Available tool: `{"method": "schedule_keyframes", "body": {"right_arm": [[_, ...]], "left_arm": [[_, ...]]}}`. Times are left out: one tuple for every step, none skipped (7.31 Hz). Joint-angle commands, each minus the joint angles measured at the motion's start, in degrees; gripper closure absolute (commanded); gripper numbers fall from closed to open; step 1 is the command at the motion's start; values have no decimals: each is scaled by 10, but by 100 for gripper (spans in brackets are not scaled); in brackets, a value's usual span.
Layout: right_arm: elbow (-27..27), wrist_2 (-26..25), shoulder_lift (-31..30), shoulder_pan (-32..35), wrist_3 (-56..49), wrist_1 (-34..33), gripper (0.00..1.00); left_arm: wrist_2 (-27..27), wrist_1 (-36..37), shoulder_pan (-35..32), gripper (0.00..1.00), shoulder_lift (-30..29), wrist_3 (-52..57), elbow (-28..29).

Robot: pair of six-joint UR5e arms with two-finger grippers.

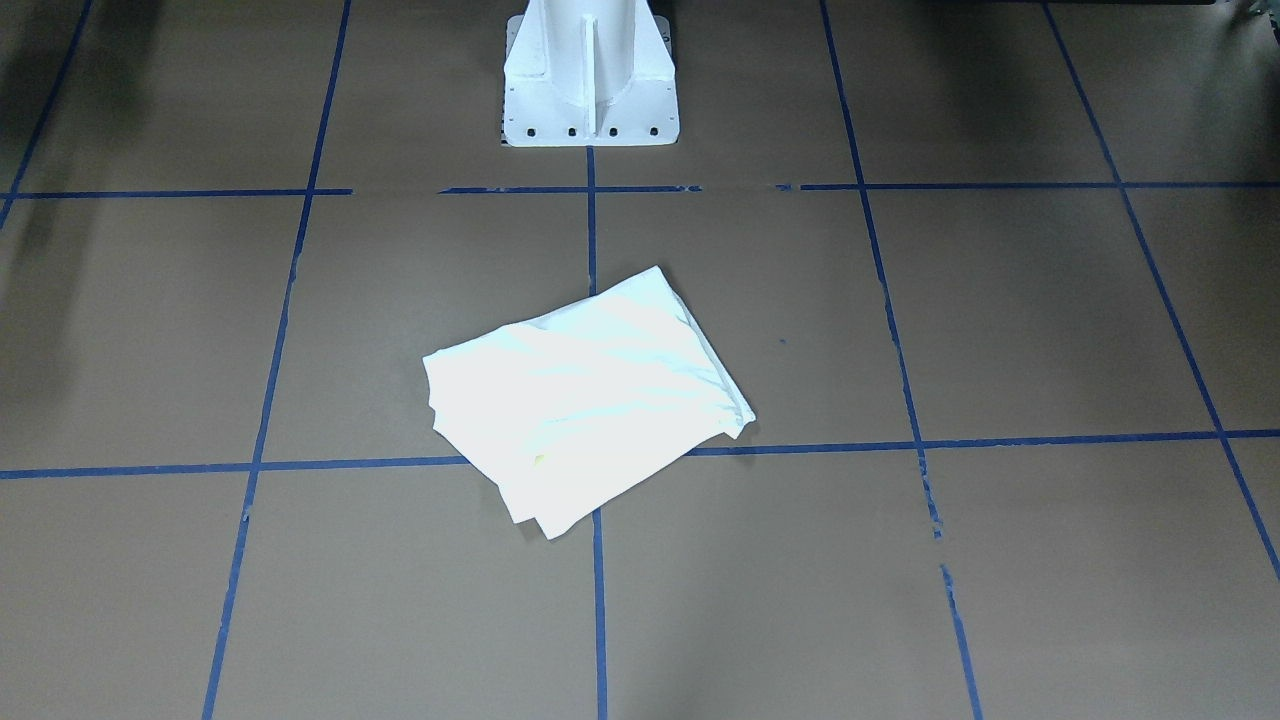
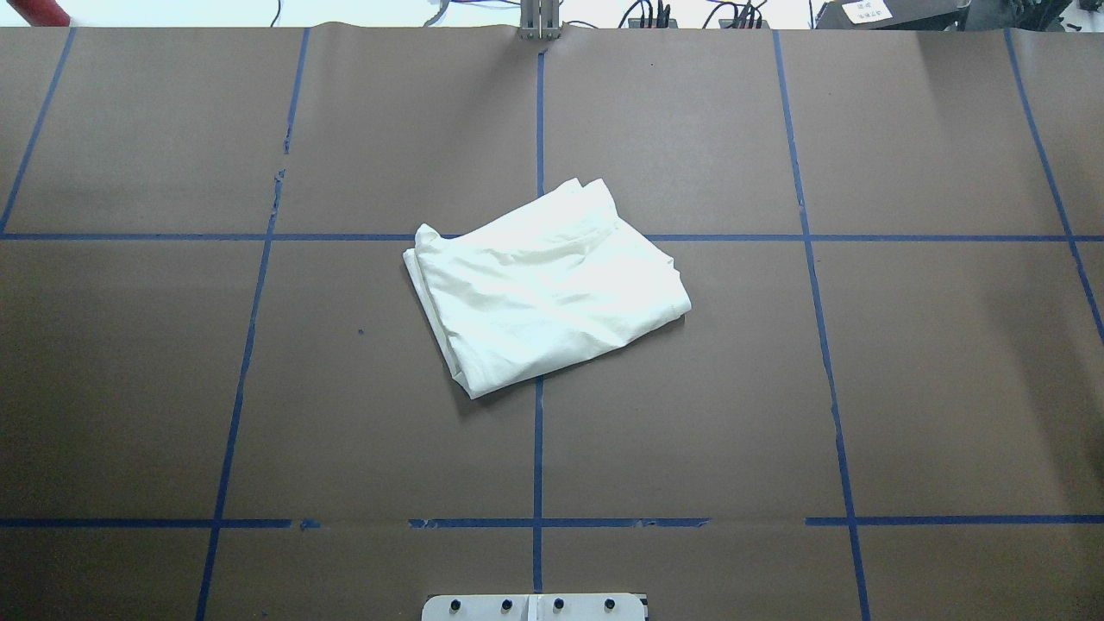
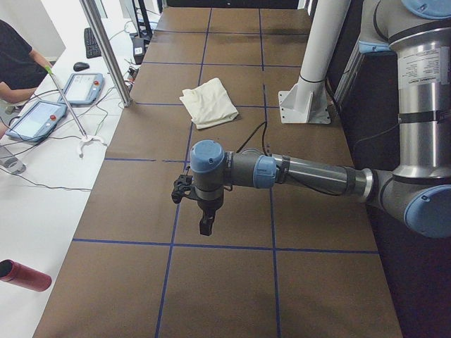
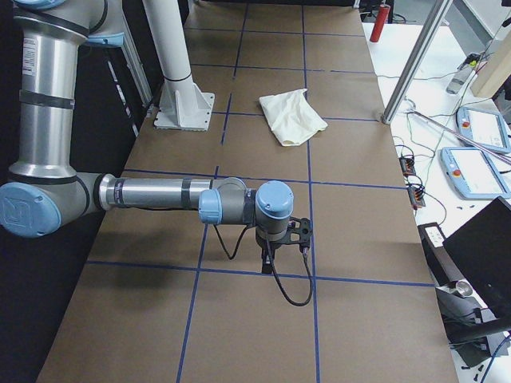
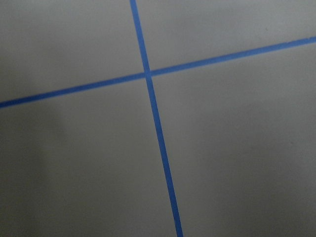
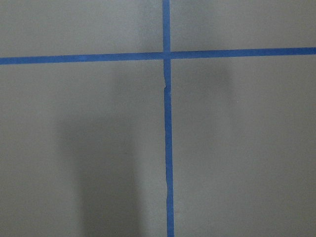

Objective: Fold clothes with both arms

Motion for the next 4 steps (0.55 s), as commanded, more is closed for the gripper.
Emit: {"method": "schedule_keyframes", "body": {"right_arm": [[3, 14, 6, 0, -4, 0, 0], [3, 16, 12, 0, -5, 0, 0], [0, 16, 12, 0, -1, 0, 0], [-5, 12, 10, 0, -3, 0, 0]], "left_arm": [[21, 4, -1, 0, 0, -2, -23], [23, 1, -4, 0, -2, -11, -24], [24, -1, -5, 0, -8, -27, -25], [29, 0, -3, 0, -27, -59, -10]]}}
